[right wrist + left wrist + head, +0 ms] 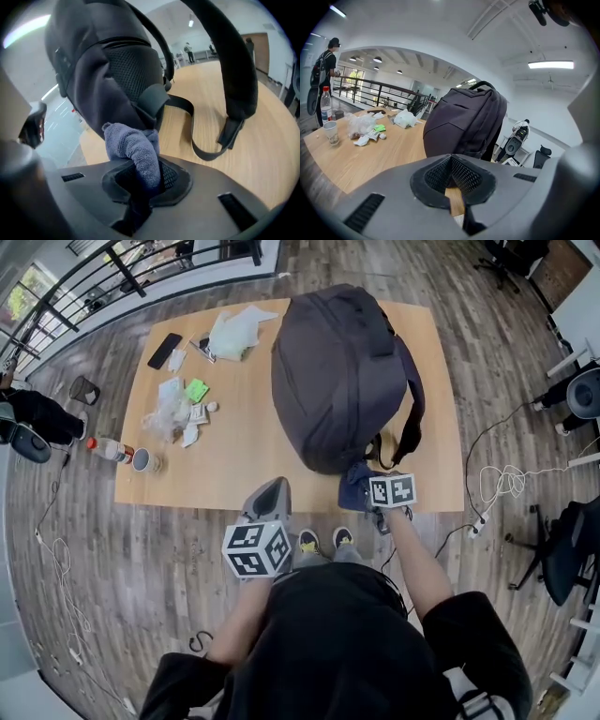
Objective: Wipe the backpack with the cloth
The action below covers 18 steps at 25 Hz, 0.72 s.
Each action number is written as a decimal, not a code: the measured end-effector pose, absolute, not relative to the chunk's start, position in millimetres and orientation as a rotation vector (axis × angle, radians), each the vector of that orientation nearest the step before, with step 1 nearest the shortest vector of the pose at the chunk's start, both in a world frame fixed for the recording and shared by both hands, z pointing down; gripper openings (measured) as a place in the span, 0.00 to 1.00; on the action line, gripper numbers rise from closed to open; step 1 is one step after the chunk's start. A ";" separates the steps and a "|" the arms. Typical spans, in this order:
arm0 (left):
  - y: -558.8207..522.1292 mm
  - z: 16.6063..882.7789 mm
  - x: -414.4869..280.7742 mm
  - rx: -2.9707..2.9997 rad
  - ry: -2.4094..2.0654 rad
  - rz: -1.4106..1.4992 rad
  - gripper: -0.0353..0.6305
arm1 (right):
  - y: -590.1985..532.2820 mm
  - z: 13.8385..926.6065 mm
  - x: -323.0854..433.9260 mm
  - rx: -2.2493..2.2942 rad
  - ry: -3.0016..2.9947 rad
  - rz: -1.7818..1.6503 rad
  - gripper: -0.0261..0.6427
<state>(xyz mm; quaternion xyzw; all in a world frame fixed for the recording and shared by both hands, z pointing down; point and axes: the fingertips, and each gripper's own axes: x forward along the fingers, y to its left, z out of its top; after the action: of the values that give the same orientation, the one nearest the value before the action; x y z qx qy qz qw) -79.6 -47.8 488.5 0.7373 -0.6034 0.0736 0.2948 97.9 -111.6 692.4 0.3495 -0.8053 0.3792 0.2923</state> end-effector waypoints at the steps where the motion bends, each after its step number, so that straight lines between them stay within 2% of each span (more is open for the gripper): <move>1: -47.2 489.0 -80.8 1.959 -1.609 0.196 0.08 | -116.0 683.0 96.4 0.926 -2.144 1.008 0.10; 5: -46.5 489.3 -85.7 1.952 -1.619 0.192 0.08 | -125.3 621.8 92.6 0.879 -2.266 0.866 0.10; 10: -48.8 491.0 -88.4 1.944 -1.617 0.182 0.08 | -173.4 486.6 112.0 1.108 -2.552 0.758 0.10; 12: -50.5 489.7 -87.1 1.949 -1.615 0.172 0.08 | -175.6 461.4 112.4 1.122 -2.577 0.669 0.10; 14: -52.3 490.3 -85.7 1.951 -1.611 0.168 0.08 | -161.0 482.5 103.3 1.026 -2.516 0.622 0.10; 18: -53.7 492.9 -82.0 1.955 -1.595 0.174 0.08 | -113.7 613.2 67.2 0.737 -2.262 0.778 0.10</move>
<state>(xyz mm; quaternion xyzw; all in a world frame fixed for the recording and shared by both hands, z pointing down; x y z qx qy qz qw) -82.0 -53.7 492.9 0.7371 -0.6014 0.0656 0.3013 67.2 -113.7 613.2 0.2795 -0.8581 0.2951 0.3137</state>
